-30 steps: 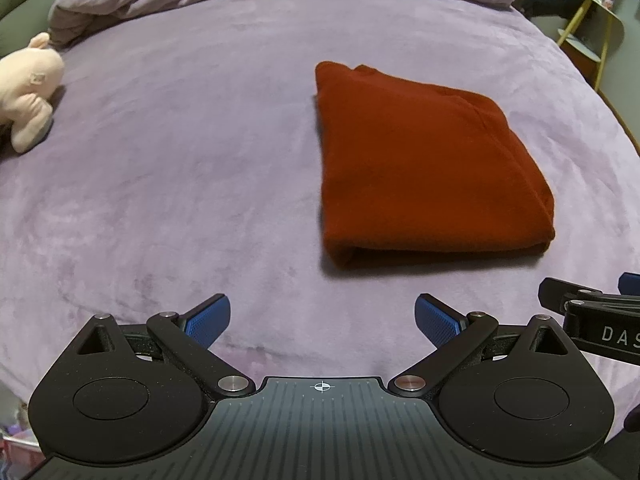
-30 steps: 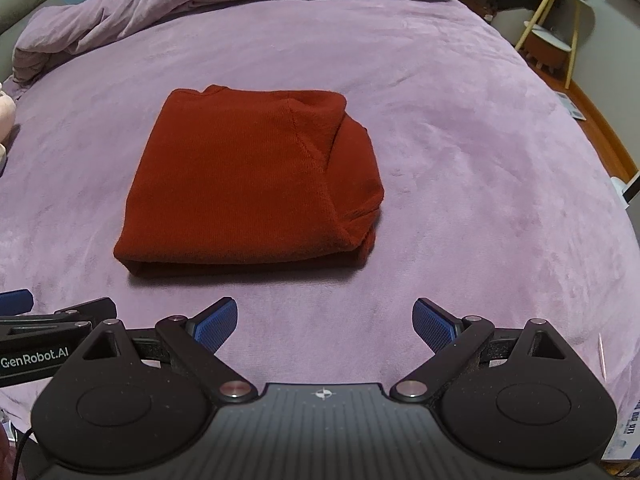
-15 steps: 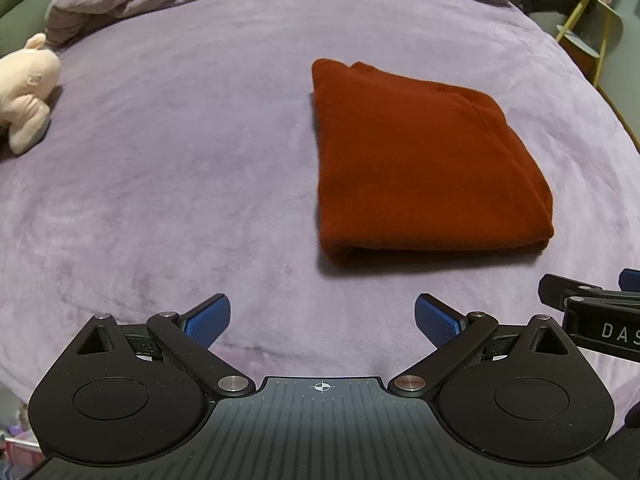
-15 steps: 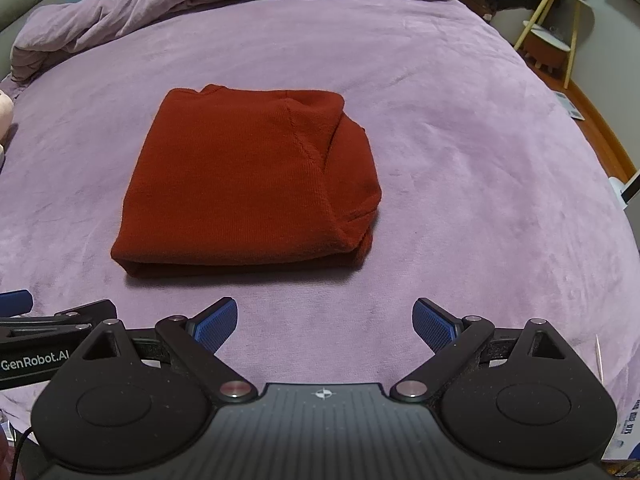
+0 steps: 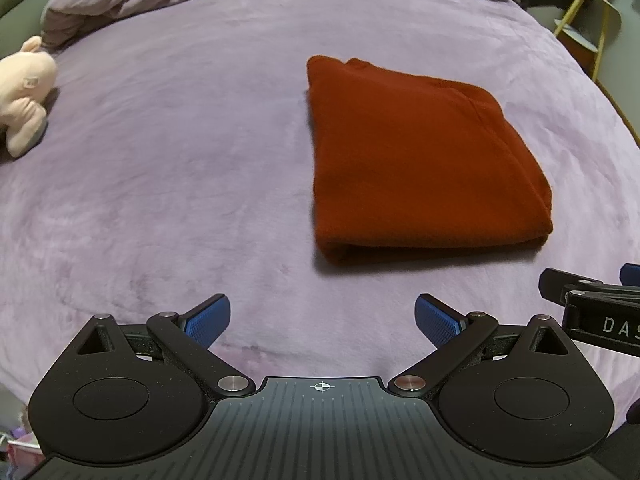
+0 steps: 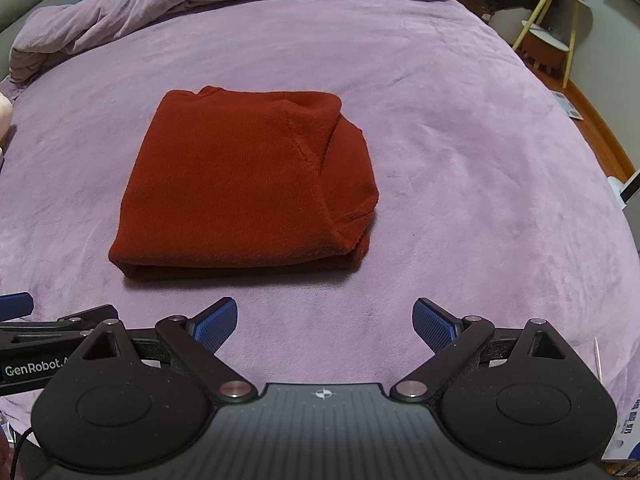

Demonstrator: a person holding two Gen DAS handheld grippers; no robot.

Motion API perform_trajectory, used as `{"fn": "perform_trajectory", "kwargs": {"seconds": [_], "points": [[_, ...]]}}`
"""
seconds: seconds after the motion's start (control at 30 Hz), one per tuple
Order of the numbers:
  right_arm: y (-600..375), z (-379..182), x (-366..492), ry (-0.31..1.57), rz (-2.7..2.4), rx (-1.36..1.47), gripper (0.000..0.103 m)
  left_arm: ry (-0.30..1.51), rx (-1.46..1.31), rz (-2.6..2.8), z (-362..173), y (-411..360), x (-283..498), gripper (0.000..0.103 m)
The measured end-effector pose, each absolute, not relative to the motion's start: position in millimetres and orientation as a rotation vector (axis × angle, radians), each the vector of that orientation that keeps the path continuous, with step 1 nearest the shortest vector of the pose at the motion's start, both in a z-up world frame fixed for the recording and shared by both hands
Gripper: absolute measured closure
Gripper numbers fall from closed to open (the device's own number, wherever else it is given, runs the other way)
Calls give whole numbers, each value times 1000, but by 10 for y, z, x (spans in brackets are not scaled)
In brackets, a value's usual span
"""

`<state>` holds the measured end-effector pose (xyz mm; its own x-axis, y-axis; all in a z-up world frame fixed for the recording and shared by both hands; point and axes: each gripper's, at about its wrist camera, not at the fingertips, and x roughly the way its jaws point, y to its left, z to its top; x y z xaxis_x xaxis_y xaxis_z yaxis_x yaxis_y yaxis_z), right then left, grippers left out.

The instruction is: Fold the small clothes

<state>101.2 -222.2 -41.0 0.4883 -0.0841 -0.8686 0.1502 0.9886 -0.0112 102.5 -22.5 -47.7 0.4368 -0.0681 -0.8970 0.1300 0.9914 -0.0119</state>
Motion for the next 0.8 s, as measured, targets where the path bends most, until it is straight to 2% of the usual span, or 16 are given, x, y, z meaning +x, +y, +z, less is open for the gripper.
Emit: {"fn": "perform_trajectory", "kwargs": {"seconds": [0.8], "points": [[-2244,-451,1017,1063,-144,78,8,1125,67,-130,-515,-243,1050,2]]}}
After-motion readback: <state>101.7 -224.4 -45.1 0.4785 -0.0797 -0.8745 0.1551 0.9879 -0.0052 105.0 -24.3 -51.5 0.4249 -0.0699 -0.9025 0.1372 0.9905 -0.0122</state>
